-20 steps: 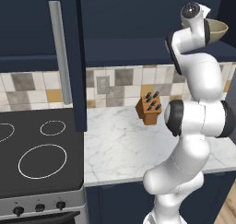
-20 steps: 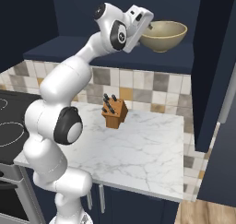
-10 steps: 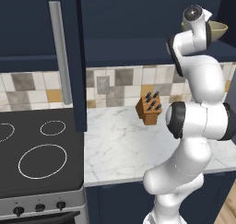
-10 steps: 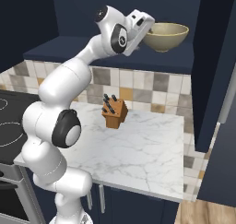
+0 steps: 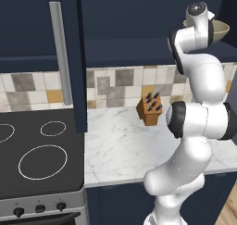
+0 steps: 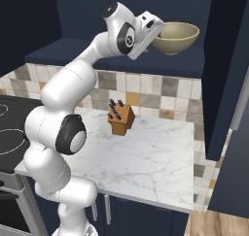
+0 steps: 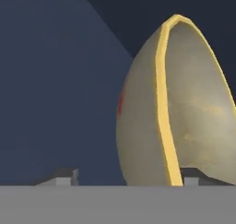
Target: Move the bowls from the cabinet to the plates on the dining table.
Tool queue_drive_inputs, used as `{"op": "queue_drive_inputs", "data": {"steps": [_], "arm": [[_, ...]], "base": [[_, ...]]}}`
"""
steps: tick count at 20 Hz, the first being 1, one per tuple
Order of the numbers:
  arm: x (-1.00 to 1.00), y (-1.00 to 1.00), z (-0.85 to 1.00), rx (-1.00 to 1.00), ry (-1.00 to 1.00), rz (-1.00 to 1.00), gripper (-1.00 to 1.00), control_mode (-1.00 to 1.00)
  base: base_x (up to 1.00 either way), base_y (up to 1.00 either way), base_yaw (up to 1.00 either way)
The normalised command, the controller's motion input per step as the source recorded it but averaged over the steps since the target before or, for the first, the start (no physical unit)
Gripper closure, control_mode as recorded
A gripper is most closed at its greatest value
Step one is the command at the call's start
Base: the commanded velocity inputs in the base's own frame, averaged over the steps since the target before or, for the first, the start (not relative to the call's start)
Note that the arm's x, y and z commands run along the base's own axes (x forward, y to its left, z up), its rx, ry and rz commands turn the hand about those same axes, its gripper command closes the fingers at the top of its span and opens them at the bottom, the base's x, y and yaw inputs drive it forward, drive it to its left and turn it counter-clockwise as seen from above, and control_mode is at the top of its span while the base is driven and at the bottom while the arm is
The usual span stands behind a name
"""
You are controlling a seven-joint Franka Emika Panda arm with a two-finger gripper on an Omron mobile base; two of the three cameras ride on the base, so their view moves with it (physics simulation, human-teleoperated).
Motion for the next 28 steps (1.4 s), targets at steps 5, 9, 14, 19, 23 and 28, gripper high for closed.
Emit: {"op": "queue_drive_inputs", "data": {"steps": [5,9,14,19,23,28], "arm": [[0.00,-0.09,-0.69,0.07,0.07,0.00,1.00,-1.00],[-0.08,-0.04,-0.56,0.06,0.01,0.00,1.00,-1.00],[-0.09,0.00,-0.25,-0.04,0.00,0.00,1.00,-1.00],[-0.32,0.00,-0.38,-0.04,0.00,0.00,1.00,-1.00],[-0.47,0.07,-0.30,-0.02,-0.03,0.00,1.00,-1.00],[-0.59,0.25,-0.16,-0.03,-0.04,0.00,1.00,-1.00]], "base": [[0.00,0.00,0.00],[0.00,0.00,0.00],[0.00,0.00,0.00],[0.00,0.00,0.00],[0.00,0.00,0.00],[0.00,0.00,0.00]]}}
